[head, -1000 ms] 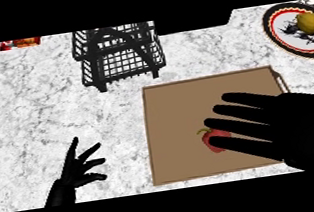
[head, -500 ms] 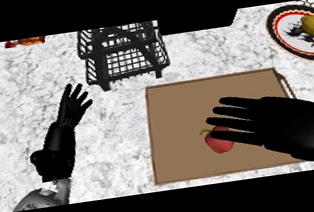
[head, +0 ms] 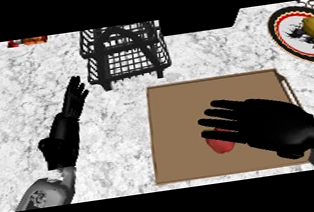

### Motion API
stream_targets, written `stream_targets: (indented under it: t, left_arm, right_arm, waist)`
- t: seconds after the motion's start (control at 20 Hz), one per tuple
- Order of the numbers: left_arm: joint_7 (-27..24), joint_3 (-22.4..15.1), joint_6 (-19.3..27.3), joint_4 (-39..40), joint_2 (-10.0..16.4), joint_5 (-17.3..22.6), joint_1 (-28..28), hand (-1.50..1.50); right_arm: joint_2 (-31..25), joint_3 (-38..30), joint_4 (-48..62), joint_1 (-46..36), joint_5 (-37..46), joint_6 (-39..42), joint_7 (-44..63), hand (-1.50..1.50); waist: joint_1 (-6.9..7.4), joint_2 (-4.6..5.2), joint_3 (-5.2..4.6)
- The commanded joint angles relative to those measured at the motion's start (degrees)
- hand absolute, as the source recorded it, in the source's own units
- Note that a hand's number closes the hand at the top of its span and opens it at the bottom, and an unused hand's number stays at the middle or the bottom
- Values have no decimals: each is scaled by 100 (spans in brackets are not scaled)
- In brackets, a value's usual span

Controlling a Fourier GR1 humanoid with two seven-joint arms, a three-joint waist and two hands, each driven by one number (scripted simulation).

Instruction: Pick the bell pepper from the tray and place it in the tiered basket

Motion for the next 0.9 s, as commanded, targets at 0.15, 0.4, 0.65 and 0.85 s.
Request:
stream_targets:
  t: [0.15,0.4,0.65,0.85]
  left_arm:
    - [598,393,-378,-268,48,-100,-229,0]
    - [141,400,-324,429,-497,-454,-312,0]
    - [346,759,-735,-61,-289,-361,-121,0]
    - [110,570,-479,209,-792,-805,-85,0]
  right_arm:
    - [267,-241,-20,178,437,293,-248,-150]
    - [896,33,305,391,1127,-3,-153,-150]
    - [1155,-33,618,580,1497,-182,-333,-150]
    - [988,-473,305,616,1415,197,-709,-150]
  waist:
    - [7,-8,0]
    - [-8,-2,0]
    - [2,-7,0]
    - [-16,-9,-1]
